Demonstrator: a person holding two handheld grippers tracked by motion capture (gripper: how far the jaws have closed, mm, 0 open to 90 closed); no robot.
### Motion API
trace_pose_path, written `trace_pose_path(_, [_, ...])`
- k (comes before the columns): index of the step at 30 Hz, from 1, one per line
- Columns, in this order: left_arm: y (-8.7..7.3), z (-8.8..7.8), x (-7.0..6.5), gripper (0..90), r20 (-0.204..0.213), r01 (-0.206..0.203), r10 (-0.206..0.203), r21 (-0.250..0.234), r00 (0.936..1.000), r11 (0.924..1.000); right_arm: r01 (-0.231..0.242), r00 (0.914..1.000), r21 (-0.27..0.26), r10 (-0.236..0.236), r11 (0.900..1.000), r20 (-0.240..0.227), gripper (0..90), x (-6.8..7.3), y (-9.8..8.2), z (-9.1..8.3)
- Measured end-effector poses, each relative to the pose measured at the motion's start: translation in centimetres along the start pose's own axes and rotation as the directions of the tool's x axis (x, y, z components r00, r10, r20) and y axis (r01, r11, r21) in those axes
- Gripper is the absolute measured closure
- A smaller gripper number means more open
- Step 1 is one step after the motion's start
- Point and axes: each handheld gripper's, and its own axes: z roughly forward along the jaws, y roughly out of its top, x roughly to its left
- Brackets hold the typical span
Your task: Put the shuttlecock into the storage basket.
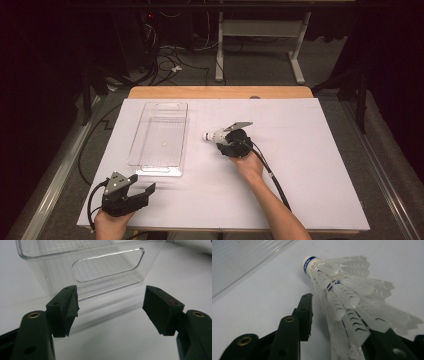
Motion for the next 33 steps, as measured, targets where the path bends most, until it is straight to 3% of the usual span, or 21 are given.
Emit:
trace_pose_path(13, [0.0, -0.2, 0.0, 29.5, -0.006, -0.011, 0.011, -0.001, 0.9999, 0.9999, 0.001, 0.9993, 0.03, 0.0, 1.0, -0.037, 86.4, -0.4, 0.2, 0.1])
trace_pose_path(19, [-0.1, -0.3, 0.3, 29.6, -0.01, 0.001, -0.001, -0.004, 1.0, 1.0, 0.005, 0.9993, 0.029, -0.004, 1.0, -0.038, 88.8, -0.4, 0.2, -0.3])
trace_pose_path(24, [-0.1, -0.2, 0.3, 29.6, -0.014, -0.003, 0.003, -0.003, 0.9999, 1.0, 0.047, 0.9988, 0.006, -0.046, 0.999, -0.018, 89.2, -0.2, 0.4, -1.0])
trace_pose_path(33, [0.0, -0.2, 0.3, 29.6, -0.024, -0.011, 0.011, 0.001, 0.9997, 0.9999, 0.048, 0.9985, 0.011, -0.047, 0.999, -0.026, 89.3, -0.7, 0.4, -2.2])
